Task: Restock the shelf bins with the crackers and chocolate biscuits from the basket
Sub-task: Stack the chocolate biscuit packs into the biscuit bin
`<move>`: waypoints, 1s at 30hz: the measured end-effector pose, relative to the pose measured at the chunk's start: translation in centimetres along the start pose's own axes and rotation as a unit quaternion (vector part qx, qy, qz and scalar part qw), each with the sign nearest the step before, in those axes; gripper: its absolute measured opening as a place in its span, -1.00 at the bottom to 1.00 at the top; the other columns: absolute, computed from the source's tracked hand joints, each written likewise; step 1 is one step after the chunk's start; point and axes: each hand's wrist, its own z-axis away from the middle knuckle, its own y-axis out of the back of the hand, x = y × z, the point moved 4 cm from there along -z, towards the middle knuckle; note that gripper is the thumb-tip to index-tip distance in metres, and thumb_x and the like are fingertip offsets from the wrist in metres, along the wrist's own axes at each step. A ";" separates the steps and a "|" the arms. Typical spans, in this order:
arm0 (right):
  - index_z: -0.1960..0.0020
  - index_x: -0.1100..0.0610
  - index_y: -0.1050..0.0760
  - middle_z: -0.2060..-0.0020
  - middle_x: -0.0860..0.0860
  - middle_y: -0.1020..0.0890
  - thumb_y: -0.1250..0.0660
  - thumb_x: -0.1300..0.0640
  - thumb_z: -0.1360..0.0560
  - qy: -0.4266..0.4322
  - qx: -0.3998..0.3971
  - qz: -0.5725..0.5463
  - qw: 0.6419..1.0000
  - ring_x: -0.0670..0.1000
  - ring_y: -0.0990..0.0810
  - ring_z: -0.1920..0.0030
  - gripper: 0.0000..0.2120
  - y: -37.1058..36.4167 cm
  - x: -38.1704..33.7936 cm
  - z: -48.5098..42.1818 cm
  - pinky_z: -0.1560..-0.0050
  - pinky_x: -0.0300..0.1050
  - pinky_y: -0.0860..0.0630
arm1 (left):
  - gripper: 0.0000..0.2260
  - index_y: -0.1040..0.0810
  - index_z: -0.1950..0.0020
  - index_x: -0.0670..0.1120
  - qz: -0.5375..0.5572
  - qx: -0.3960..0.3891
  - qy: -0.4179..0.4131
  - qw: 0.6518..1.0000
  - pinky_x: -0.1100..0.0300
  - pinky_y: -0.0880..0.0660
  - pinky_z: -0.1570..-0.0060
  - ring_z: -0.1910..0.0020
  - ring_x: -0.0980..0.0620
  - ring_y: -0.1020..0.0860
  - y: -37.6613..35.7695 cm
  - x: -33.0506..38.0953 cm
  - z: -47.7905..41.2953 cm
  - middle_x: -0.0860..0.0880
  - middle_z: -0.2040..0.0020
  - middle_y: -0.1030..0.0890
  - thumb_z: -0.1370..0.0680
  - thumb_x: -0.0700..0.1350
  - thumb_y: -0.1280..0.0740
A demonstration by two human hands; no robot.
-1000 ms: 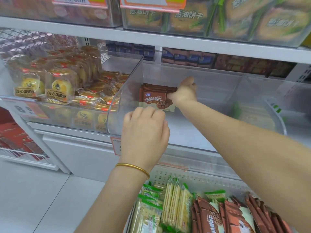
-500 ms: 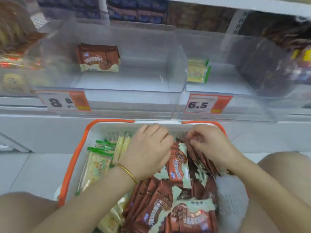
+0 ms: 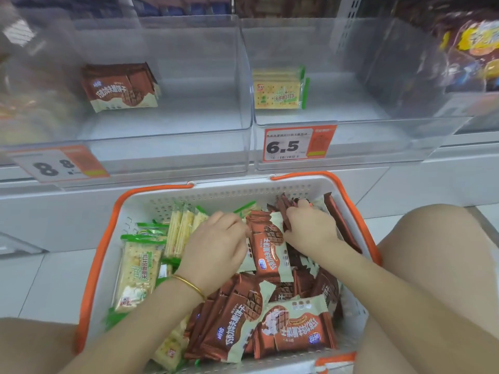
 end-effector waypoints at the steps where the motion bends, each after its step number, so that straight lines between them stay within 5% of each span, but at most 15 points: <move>1: 0.04 0.10 -0.35 -0.09 0.10 -0.43 -0.27 0.09 -0.49 0.007 0.027 -0.012 1.000 0.15 -0.51 0.04 -0.87 0.9 -0.3 0.5 0.24 -0.09 -0.41 | -0.78 -0.59 0.04 -0.07 0.053 -0.010 0.042 0.998 0.08 -0.51 0.07 0.08 0.01 -0.50 0.0 0.0 0.0 0.04 0.10 -0.57 -0.55 -0.10 -0.15; 3: 0.08 0.11 -0.32 -0.02 0.06 -0.45 -0.25 0.07 -0.49 0.025 0.081 -0.035 0.996 0.12 -0.53 0.10 -0.86 2.8 -1.3 1.6 0.27 -0.11 -0.38 | -0.79 -0.52 -0.18 -0.05 0.212 -0.049 0.174 0.960 0.17 -0.48 -0.06 -0.02 0.07 -0.52 -0.3 -0.2 -0.2 0.04 -0.05 -0.55 -0.61 -0.07 -0.19; 4: 0.07 0.11 -0.34 0.02 0.04 -0.45 -0.24 0.06 -0.49 0.040 0.110 -0.044 0.992 0.12 -0.54 0.11 -0.87 3.6 -1.9 2.3 0.28 -0.11 -0.38 | -0.74 -0.45 -0.28 -0.05 0.324 -0.086 0.256 0.907 0.17 -0.50 -0.08 -0.04 0.06 -0.55 -0.7 -0.1 -0.2 0.03 -0.09 -0.54 -0.62 -0.03 -0.19; 7: 0.11 0.13 -0.43 0.18 0.05 -0.50 -0.39 0.08 -0.39 0.141 0.188 -0.071 0.970 0.13 -0.58 0.26 -0.81 4.3 -5.0 4.7 0.43 -0.13 -0.30 | -0.65 -0.46 -0.22 -0.09 0.630 -0.138 0.398 0.653 0.05 -0.59 0.05 0.09 -0.06 -0.61 -1.5 0.6 -0.3 -0.09 -0.01 -0.58 -0.60 0.12 -0.16; 9: 0.15 0.13 -0.48 0.24 0.03 -0.54 -0.53 0.02 -0.23 0.210 0.178 -0.079 0.958 0.10 -0.60 0.31 -0.68 4.2 -6.8 6.1 0.50 -0.16 -0.35 | -0.63 -0.54 -0.16 -0.17 0.687 -0.100 0.406 0.594 0.06 -0.61 0.13 0.12 -0.09 -0.60 -1.1 0.3 -0.4 -0.18 0.04 -0.59 -0.58 0.09 -0.20; 12: -0.09 0.10 -0.49 -0.08 -0.02 -0.50 -0.43 -0.11 -0.39 0.276 0.056 -0.109 0.953 0.02 -0.52 -0.07 -0.61 3.7 -8.1 6.4 0.08 -0.07 -0.54 | -0.83 -0.54 -0.10 -0.20 0.650 -0.034 0.428 0.627 0.15 -0.58 0.28 0.25 -0.04 -0.59 0.4 -1.5 0.1 -0.17 0.15 -0.61 -0.56 -0.14 -0.29; 14: -0.13 0.03 -0.49 -0.10 -0.09 -0.46 -0.34 -0.07 -0.49 0.271 0.020 -0.170 0.947 -0.05 -0.48 -0.10 -0.73 4.3 -7.4 6.2 -0.08 0.00 -0.49 | -0.89 -0.53 -0.06 -0.18 0.611 -0.054 0.437 0.658 0.14 -0.56 0.28 0.31 -0.03 -0.59 1.6 -2.6 0.4 -0.14 0.22 -0.63 -0.54 -0.24 -0.29; 17: -0.06 0.02 -0.52 0.03 -0.11 -0.48 -0.32 0.07 -0.52 0.241 0.098 -0.238 0.936 -0.07 -0.52 0.01 -0.87 7.0 -6.7 5.5 -0.04 0.00 -0.50 | -0.91 -0.56 0.01 -0.17 0.601 -0.145 0.409 0.671 0.18 -0.59 0.33 0.37 -0.01 -0.63 3.8 -2.9 0.7 -0.13 0.25 -0.67 -0.53 -0.29 -0.29; 20: -0.21 0.04 -0.47 -0.03 -0.12 -0.43 -0.32 0.07 -0.52 0.240 0.134 -0.249 0.929 -0.07 -0.48 -0.11 -0.73 10.0 -7.0 4.2 -0.12 -0.11 -0.43 | -0.75 -0.56 -0.10 -0.16 0.590 -0.236 0.332 0.698 0.09 -0.60 0.08 0.17 -0.07 -0.65 5.9 -2.6 0.9 -0.20 0.01 -0.67 -0.44 -0.20 -0.39; 23: -0.38 0.03 -0.34 -0.14 -0.08 -0.48 -0.35 -0.02 -0.50 0.258 0.059 -0.261 0.928 -0.14 -0.44 -0.09 -0.52 11.7 -8.4 2.8 -0.08 -0.31 -0.40 | -0.59 -0.50 -0.23 -0.15 0.604 -0.242 0.273 0.708 0.03 -0.56 -0.06 0.01 -0.14 -0.61 7.7 -3.1 0.9 -0.23 -0.13 -0.62 -0.39 -0.13 -0.36; 25: -0.37 0.00 -0.34 -0.14 -0.05 -0.55 -0.42 0.03 -0.46 0.258 -0.037 -0.343 0.903 -0.10 -0.52 -0.12 -0.48 12.3 -9.4 2.0 -0.12 -0.27 -0.47 | -0.49 -0.45 -0.29 -0.18 0.618 -0.249 0.244 0.705 -0.07 -0.51 -0.15 -0.05 -0.21 -0.58 8.8 -3.7 0.8 -0.28 -0.18 -0.57 -0.38 -0.07 -0.44; 28: -0.16 0.09 -0.50 0.03 0.08 -0.67 -0.46 0.25 -0.41 0.245 -0.131 -0.445 0.852 -0.02 -0.66 0.07 -0.65 13.8 -10.6 1.0 0.07 -0.10 -0.59 | -0.27 -0.38 -0.33 -0.26 0.636 -0.268 0.211 0.692 -0.12 -0.54 -0.11 0.00 -0.24 -0.61 10.9 -4.9 0.7 -0.36 -0.20 -0.53 -0.29 0.03 -0.56; 30: -0.04 0.21 -0.52 0.17 0.12 -0.67 -0.44 0.31 -0.40 0.257 -0.130 -0.463 0.838 0.03 -0.65 0.18 -0.76 15.6 -11.6 0.2 0.13 -0.02 -0.57 | -0.28 -0.39 -0.30 -0.31 0.621 -0.238 0.217 0.714 -0.17 -0.54 -0.07 -0.02 -0.28 -0.58 12.8 -6.2 0.5 -0.38 -0.19 -0.52 -0.29 0.02 -0.56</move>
